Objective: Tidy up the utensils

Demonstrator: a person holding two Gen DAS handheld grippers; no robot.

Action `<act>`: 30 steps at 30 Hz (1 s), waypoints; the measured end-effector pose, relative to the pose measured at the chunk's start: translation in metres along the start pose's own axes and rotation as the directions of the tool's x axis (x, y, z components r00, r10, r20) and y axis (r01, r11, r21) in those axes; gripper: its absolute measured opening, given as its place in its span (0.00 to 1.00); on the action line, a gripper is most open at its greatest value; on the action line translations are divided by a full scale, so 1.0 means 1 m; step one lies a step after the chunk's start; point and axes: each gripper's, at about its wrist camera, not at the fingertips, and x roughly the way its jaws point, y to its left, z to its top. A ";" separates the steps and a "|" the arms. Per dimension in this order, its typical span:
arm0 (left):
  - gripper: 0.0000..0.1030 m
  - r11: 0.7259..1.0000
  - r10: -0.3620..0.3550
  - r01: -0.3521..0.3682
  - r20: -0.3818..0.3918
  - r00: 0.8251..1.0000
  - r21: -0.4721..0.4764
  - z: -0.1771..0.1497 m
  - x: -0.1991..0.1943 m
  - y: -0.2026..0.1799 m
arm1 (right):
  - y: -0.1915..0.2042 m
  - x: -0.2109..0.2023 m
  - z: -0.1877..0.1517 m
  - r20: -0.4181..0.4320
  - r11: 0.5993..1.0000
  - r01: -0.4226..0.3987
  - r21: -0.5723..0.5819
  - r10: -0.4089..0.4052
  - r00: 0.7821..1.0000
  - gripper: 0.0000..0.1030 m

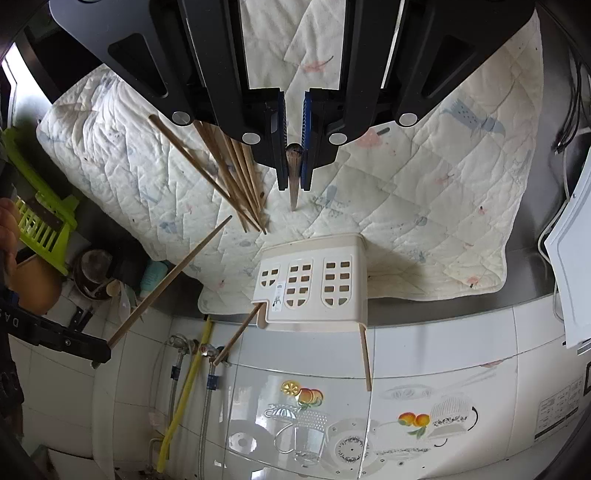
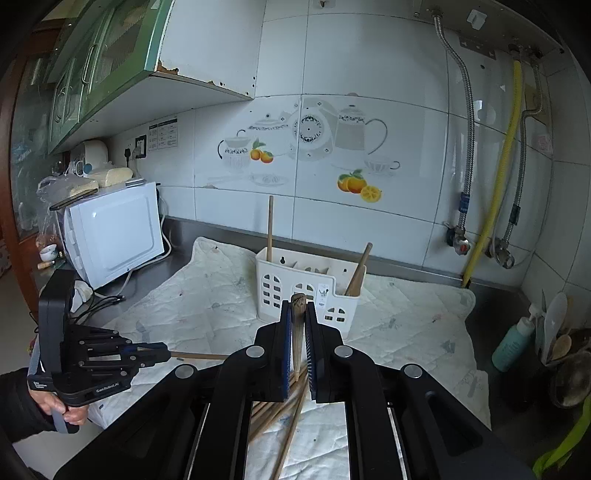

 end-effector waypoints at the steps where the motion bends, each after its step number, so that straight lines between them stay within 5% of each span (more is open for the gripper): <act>1: 0.05 1.000 0.005 -0.005 0.005 1.000 0.007 0.005 0.000 0.000 | -0.001 0.001 0.006 0.002 1.000 -0.009 0.000 0.009 1.000 0.07; 9: 0.05 0.997 0.016 -0.019 0.039 0.999 0.072 0.048 0.008 -0.004 | -0.022 0.014 0.060 0.060 1.000 -0.017 0.016 0.016 0.998 0.07; 17: 0.05 0.992 0.027 -0.039 0.105 0.994 0.117 0.098 0.008 -0.005 | -0.043 0.046 0.106 0.099 0.998 0.062 0.018 -0.063 0.993 0.07; 30: 0.05 0.982 0.052 -0.095 0.253 0.966 0.162 0.182 -0.001 -0.009 | -0.064 0.140 0.100 -0.071 0.994 0.102 0.037 -0.099 0.993 0.07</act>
